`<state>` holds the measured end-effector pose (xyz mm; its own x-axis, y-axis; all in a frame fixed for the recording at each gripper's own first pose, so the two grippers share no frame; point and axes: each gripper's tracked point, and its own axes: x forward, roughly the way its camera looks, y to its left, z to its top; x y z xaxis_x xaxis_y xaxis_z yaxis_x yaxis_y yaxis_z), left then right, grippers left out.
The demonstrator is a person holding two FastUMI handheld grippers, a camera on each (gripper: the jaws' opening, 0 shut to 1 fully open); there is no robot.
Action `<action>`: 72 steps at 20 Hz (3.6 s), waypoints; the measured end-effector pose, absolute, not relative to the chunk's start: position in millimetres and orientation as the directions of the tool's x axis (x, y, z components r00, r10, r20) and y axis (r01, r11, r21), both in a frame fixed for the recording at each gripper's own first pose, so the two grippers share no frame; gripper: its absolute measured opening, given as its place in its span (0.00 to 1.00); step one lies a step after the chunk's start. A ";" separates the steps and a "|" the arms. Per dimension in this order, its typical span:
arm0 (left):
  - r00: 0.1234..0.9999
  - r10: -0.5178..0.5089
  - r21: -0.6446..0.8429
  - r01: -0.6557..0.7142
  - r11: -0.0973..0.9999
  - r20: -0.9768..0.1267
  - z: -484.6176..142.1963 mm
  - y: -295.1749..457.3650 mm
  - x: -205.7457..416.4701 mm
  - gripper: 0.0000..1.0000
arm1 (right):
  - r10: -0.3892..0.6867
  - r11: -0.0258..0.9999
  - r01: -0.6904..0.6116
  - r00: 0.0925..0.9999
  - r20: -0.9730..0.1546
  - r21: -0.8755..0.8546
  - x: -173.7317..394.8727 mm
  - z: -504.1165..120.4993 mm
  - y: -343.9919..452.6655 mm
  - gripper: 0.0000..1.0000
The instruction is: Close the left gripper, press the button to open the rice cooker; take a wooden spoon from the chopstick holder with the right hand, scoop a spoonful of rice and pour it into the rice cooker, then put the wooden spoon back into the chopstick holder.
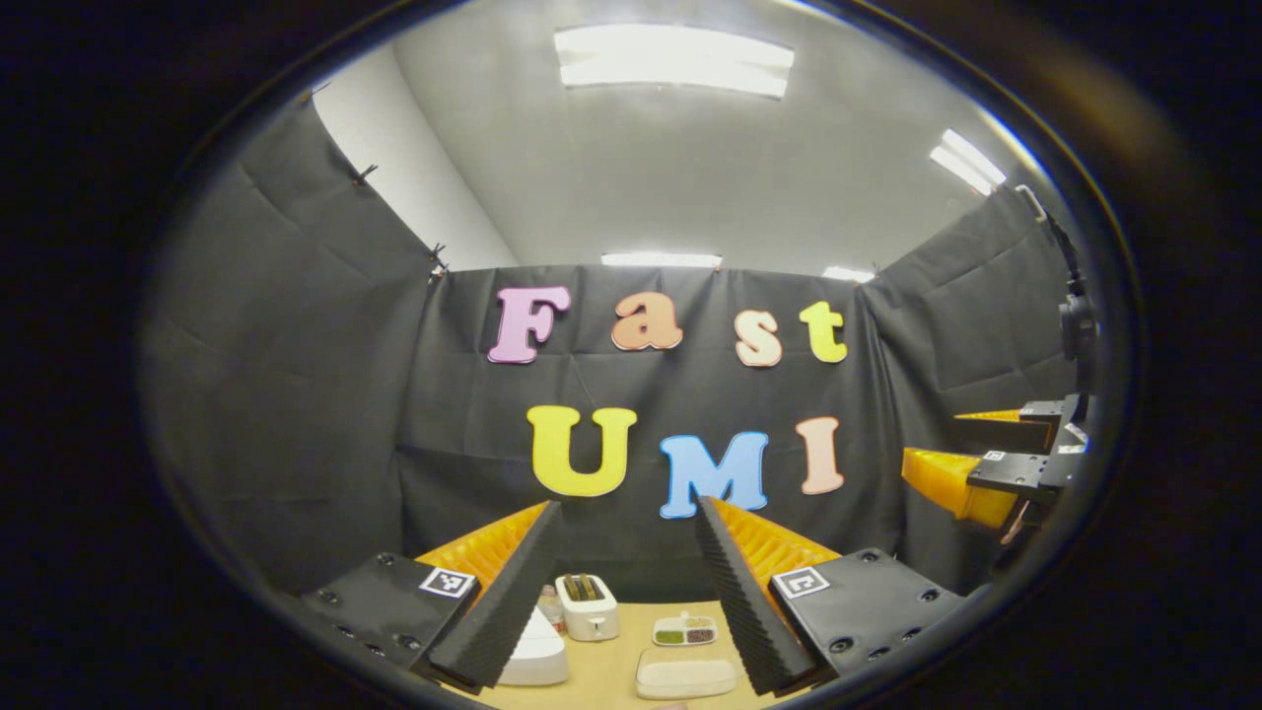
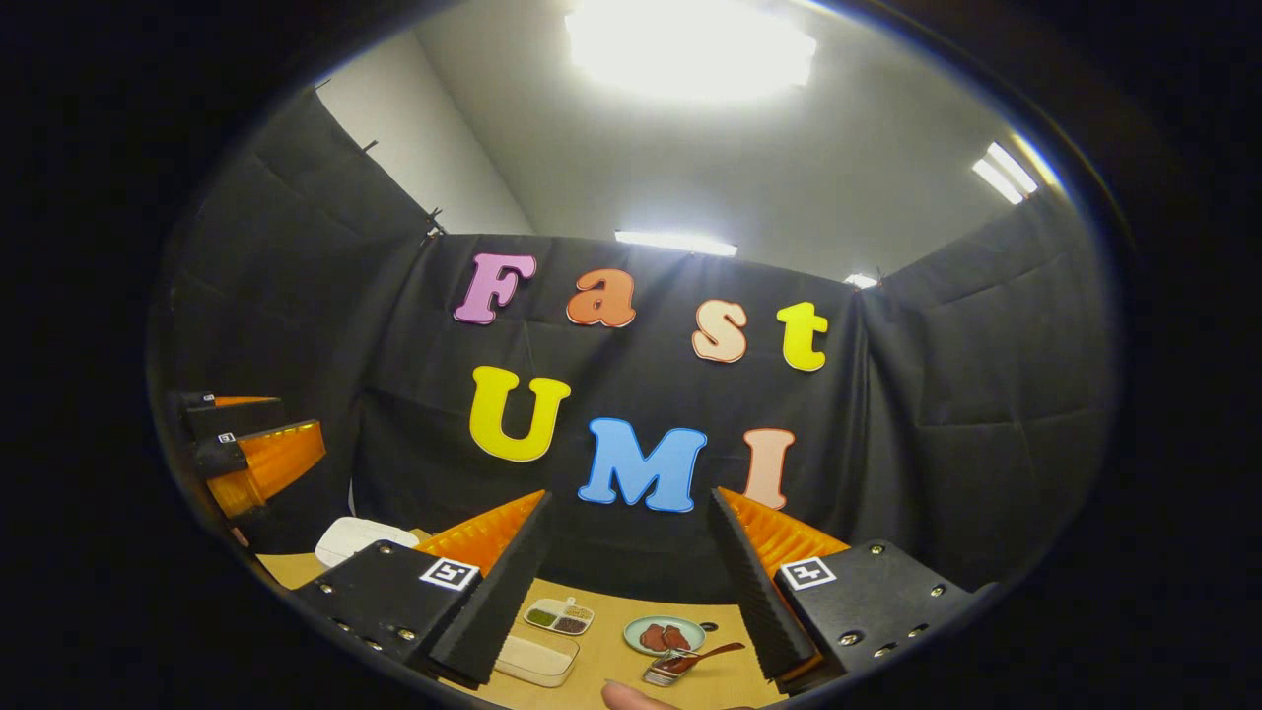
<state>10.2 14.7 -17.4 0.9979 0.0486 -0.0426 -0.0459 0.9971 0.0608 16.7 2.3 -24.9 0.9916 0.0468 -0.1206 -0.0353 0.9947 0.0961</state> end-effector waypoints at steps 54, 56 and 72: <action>0.807 0.394 0.210 -0.334 0.919 -0.440 -389.6 301.4 157.8 0.06 | -0.053 0.998 0.045 0.969 -0.243 -0.038 70.1 -51.8 56.8 0.95; 0.813 0.397 0.231 -0.327 0.916 -0.426 -386.8 301.5 153.7 0.06 | -0.050 0.999 0.044 0.968 -0.245 -0.032 67.0 -52.1 58.6 0.95; 0.836 0.358 0.200 -0.300 0.933 -0.415 -326.8 265.0 94.8 0.08 | -0.086 0.996 0.093 0.957 -0.276 0.015 47.6 -70.9 24.1 0.95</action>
<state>94.8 265.0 -326.8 0.8363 0.3585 -0.4147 -0.3004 0.9326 0.2003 47.6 24.1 -70.9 0.9573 -0.0857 -0.2761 0.0935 0.9955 0.0151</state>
